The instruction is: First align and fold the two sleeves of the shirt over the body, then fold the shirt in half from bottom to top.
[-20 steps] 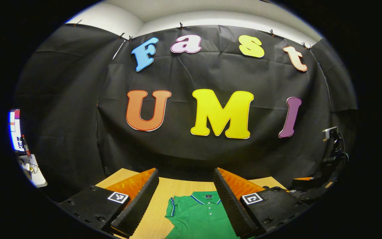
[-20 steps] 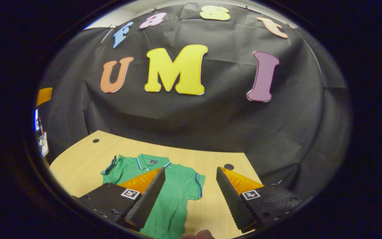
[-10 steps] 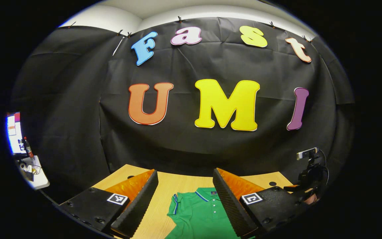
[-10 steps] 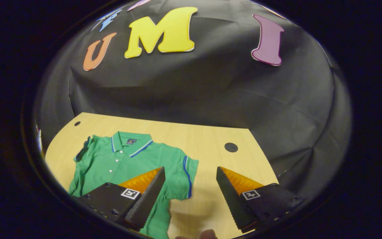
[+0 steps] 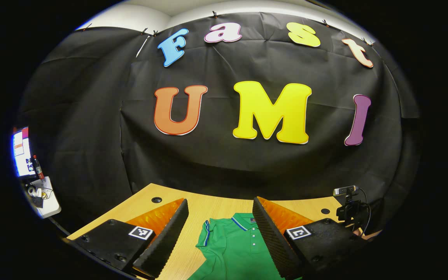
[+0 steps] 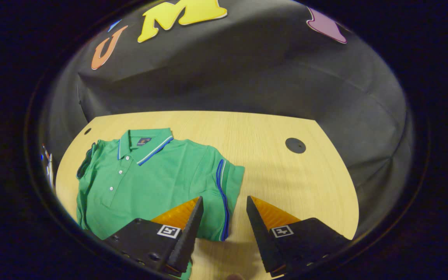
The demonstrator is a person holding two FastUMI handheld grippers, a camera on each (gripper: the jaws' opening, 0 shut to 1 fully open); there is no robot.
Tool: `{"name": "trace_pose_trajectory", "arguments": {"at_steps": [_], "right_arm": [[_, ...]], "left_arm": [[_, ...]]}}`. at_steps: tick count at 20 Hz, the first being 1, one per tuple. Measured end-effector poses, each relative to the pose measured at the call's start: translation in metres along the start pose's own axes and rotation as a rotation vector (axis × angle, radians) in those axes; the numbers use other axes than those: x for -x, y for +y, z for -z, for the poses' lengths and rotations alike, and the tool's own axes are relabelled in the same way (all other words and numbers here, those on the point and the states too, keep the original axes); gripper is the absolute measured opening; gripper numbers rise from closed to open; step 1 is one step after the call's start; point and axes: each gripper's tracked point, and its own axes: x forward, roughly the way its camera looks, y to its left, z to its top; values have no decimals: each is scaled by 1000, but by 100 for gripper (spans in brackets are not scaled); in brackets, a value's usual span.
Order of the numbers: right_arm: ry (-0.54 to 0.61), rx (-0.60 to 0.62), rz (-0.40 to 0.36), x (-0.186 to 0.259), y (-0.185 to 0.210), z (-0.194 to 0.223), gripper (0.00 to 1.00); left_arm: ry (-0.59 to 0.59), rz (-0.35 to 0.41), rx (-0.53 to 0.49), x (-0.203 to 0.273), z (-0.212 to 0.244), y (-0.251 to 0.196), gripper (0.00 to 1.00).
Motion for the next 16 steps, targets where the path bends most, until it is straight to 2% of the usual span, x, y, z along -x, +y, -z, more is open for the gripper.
{"name": "trace_pose_trajectory", "arguments": {"at_steps": [1, 4, 5, 6, 7, 8, 9, 16], "right_arm": [[8, 2, -9, -4, 1, 0, 66], [60, -6, -33, -16, 4, 13, 35], [73, -5, 4, -20, -1, 23, 35], [70, -24, 1, -7, -4, 11, 2], [64, -39, -12, -23, 1, 14, 3], [66, -46, -4, -5, -2, 10, 3], [55, -52, -8, -12, -1, 8, 0], [-50, -68, -49, 32, 28, -44, 0]], "left_arm": [[4, -1, -2, -2, 0, 0, 100], [5, -4, -14, -3, 0, 0, 100], [4, -5, -18, -3, -1, 1, 100], [5, -6, -24, -3, 0, 1, 100], [4, -5, -25, -2, -1, 2, 100], [3, -5, -24, -2, -1, 2, 100], [5, -5, -23, -3, -1, 2, 100], [-5, -16, -3, 1, -2, 13, 100]]}}
